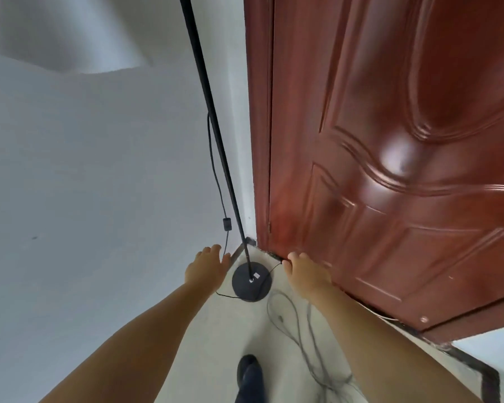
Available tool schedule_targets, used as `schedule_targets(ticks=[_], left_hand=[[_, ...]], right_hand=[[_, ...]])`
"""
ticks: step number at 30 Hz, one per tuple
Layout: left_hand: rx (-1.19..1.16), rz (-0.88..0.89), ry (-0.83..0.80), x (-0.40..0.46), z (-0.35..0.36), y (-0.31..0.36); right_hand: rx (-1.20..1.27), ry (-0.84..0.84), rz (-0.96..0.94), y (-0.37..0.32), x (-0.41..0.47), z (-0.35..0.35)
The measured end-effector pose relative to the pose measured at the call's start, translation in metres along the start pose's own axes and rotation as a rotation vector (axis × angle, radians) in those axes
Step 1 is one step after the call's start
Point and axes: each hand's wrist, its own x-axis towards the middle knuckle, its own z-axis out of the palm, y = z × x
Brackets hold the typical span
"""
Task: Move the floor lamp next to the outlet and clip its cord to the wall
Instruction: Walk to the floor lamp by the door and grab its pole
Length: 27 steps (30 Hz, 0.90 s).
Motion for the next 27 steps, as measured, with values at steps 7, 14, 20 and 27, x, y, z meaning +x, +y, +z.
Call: schedule_targets(ticks=[7,14,20,27], left_hand=[[-0.007,-0.161,-0.176,0.135,0.068,-0.024],[-0.309,-0.343,-0.164,0.229,0.146,-0.038],[-0.818,-0.531,-0.210,0.237,0.169,-0.028],[-1.212,-0.558,0.070,0.229,0.130,-0.014]], right_hand=[[0.185,-0.173,0.109,0.008,0.126,0.074],[0.293,-0.316,0.175,0.029,0.213,0.166],[0.519,-0.513,0.085,0.016,0.239,0.222],[0.676,-0.775,0.093,0.003,0.238,0.237]])
